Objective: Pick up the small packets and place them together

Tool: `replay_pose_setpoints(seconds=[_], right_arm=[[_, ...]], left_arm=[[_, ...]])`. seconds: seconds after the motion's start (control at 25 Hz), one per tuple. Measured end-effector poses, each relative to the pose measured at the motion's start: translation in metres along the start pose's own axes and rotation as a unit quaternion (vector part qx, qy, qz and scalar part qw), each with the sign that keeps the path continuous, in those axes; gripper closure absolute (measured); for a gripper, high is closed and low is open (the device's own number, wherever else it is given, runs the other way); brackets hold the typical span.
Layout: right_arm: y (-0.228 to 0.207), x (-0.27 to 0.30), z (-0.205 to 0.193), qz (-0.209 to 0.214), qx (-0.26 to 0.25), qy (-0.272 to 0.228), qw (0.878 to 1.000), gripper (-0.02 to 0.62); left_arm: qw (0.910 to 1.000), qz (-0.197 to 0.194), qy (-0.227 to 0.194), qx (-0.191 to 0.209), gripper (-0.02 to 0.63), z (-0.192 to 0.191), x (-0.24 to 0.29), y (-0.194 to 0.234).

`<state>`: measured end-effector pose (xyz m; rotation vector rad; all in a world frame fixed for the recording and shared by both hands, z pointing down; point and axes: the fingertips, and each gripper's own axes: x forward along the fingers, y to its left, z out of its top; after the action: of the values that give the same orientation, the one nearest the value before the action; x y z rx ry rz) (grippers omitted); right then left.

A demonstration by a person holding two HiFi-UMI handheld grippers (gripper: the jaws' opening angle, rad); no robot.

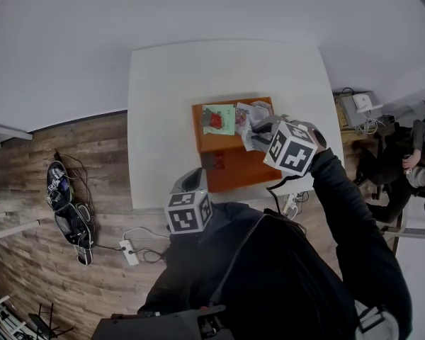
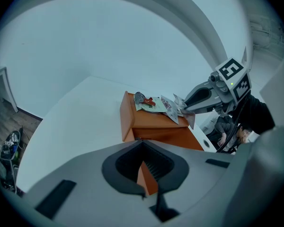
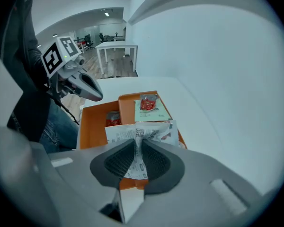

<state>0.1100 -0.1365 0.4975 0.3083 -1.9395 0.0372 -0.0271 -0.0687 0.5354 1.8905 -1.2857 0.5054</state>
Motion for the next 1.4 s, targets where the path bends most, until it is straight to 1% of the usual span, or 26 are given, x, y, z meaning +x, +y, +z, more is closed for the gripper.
replay_pose_setpoints(seconds=[0.16, 0.52, 0.76, 1.0, 1.2, 1.4], right_arm=[[-0.020, 0.006, 0.010, -0.021, 0.009, -0.012, 1.000, 0.538], [-0.039, 0.019, 0.026, -0.043, 0.004, -0.020, 0.999, 0.538], [-0.040, 0.027, 0.027, -0.035, 0.000, -0.016, 0.999, 0.529], [-0.042, 0.034, 0.027, -0.030, -0.004, -0.015, 0.999, 0.499], [-0.045, 0.032, 0.028, -0.036, -0.012, -0.034, 0.999, 0.489], [-0.039, 0.025, 0.029, -0.018, -0.006, -0.056, 0.998, 0.451]], left_arm=[[1.0000, 0.001, 0.001, 0.000, 0.607, 0.000, 0.001, 0.003], [1.0000, 0.003, 0.001, 0.001, 0.607, 0.001, 0.000, 0.004], [1.0000, 0.005, 0.000, 0.000, 0.607, 0.002, -0.001, 0.006], [1.0000, 0.007, 0.001, -0.002, 0.607, 0.003, 0.002, 0.009], [1.0000, 0.007, 0.000, 0.000, 0.607, 0.006, 0.004, 0.007], [1.0000, 0.006, 0.000, 0.004, 0.607, 0.008, 0.004, 0.004]])
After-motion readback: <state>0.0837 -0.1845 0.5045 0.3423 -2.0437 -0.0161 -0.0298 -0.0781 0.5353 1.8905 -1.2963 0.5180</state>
